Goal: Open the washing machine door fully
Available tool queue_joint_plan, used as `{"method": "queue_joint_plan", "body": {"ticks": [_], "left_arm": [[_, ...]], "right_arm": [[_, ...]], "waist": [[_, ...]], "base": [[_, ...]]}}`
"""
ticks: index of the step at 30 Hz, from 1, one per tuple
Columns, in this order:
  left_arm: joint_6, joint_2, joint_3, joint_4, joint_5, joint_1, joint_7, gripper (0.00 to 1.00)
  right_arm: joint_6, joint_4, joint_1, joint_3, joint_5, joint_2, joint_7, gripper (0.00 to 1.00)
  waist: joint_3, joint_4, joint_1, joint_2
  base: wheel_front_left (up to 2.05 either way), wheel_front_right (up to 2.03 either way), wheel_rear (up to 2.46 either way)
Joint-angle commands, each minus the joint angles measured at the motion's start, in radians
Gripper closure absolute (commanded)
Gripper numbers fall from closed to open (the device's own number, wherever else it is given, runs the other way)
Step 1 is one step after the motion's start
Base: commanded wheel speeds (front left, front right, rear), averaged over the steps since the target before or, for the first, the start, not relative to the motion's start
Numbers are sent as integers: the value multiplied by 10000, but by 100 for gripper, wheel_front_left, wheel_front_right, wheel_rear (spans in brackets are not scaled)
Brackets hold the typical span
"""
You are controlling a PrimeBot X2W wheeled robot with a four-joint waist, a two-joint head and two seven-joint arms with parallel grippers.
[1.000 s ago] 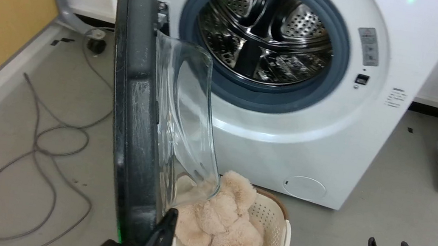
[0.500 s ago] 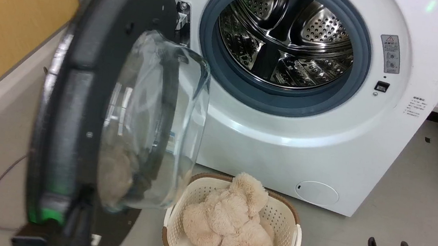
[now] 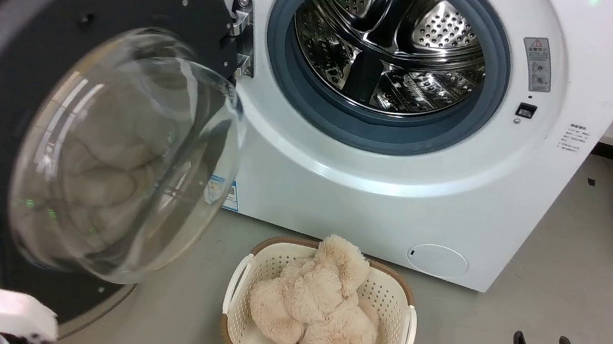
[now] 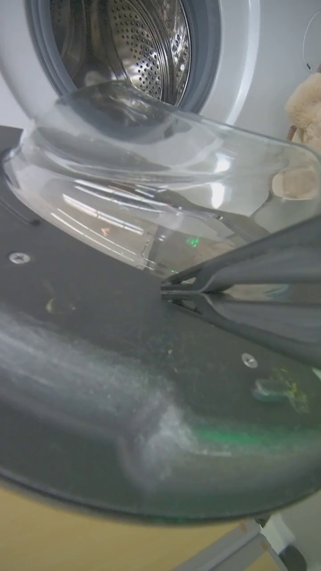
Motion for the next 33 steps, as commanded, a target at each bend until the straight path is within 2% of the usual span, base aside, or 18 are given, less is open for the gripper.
{"method": "queue_joint_plan", "body": {"ticks": [1,4,8,13,18,25,26,27,28,29,30,33], "left_arm": [[-111,197,363,536,-200,-357,-150,100],[-119,287,677,1109,-316,-589,-285,100],[-353,445,1061,1883,-508,-899,-428,100],[-532,331,1229,2485,-484,-1115,-528,100],[-560,-11,1268,2410,-257,-820,-562,100],[-550,-617,1178,1342,346,198,-568,100],[-559,-725,1127,1193,408,383,-568,89],[-561,-818,1078,1062,463,551,-568,64],[-584,-908,996,936,510,703,-569,51],[-609,-995,910,815,543,835,-569,4],[-623,-1060,802,709,604,959,-569,0],[-578,-1267,500,380,763,1299,-569,0]], "right_arm": [[6,-61,54,-13,-84,30,26,0],[6,-60,49,-38,-92,30,51,0],[6,-79,30,-63,-109,30,79,0],[6,-75,37,-70,-124,30,99,0],[6,-78,41,-32,-144,30,95,0],[6,-92,124,62,-225,30,53,0],[6,-107,126,70,-247,30,56,0],[6,-128,131,66,-275,30,52,0],[6,-149,140,57,-302,30,53,0],[6,-173,149,50,-318,30,62,0],[6,-205,155,50,-340,30,64,0],[6,-312,163,91,-393,30,99,0]], "waist": [[20,-48,0,0],[46,-98,0,0],[92,-137,0,0],[58,-134,0,0],[-92,-160,0,0],[-298,-178,0,0],[-323,-185,0,0],[-346,-185,0,0],[-368,-178,0,0],[-383,-171,0,0],[-398,-164,0,0],[-450,-179,0,0]], "base": [[0,0,0],[0,0,0],[0,0,0],[0,0,0],[0,0,0],[0,0,0],[0,0,0],[0,0,0],[0,0,0],[0,0,0],[0,0,0],[0,0,0]]}}
